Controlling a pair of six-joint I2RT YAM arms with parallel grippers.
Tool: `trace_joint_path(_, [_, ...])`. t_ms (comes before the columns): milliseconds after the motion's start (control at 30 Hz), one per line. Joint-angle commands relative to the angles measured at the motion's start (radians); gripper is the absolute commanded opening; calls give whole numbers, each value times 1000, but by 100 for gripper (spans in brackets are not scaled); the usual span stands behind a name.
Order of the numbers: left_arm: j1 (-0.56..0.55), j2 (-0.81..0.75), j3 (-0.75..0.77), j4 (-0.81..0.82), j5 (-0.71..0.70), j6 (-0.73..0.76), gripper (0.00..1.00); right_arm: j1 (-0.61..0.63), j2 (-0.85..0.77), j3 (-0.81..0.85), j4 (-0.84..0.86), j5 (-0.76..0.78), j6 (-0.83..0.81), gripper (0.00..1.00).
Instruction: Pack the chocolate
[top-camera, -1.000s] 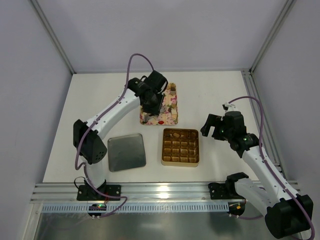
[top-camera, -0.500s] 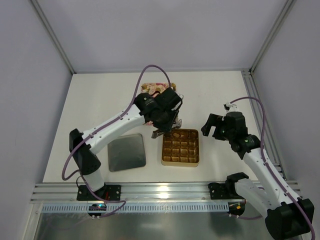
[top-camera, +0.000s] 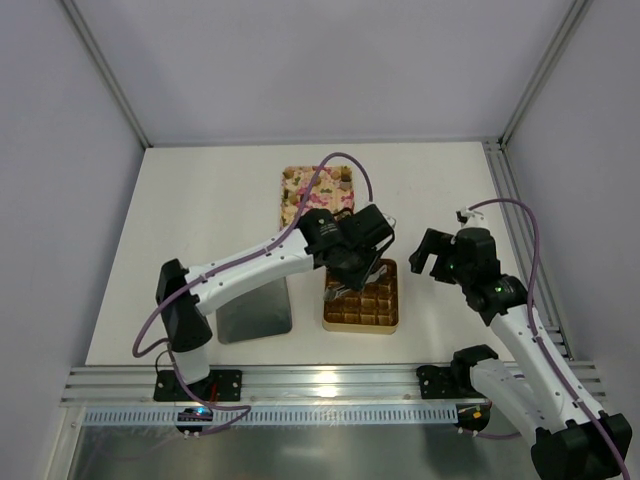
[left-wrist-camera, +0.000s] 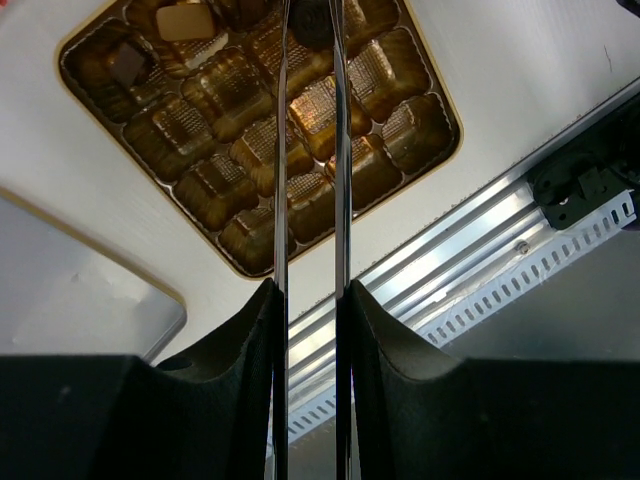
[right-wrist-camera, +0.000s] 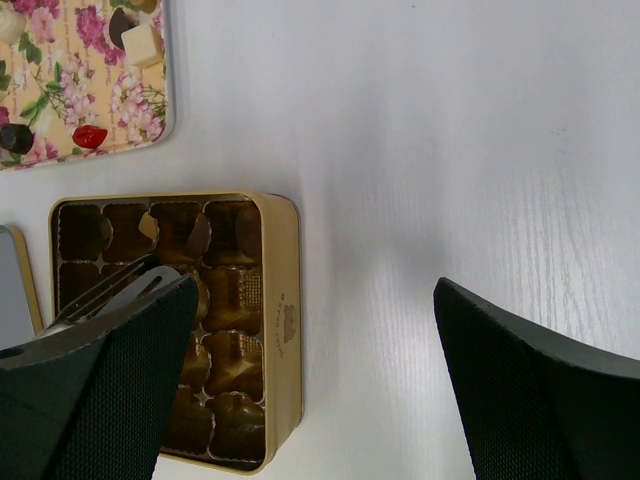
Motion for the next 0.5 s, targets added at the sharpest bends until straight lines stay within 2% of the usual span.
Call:
trace_joint_path(0, [-26,22,46,37,7,-26,31,1,-19,14,-13,39,14,100])
trace_joint_path(467, [-40,67,61,54,22,-18,35,1,-11,11,-12,33,15,100])
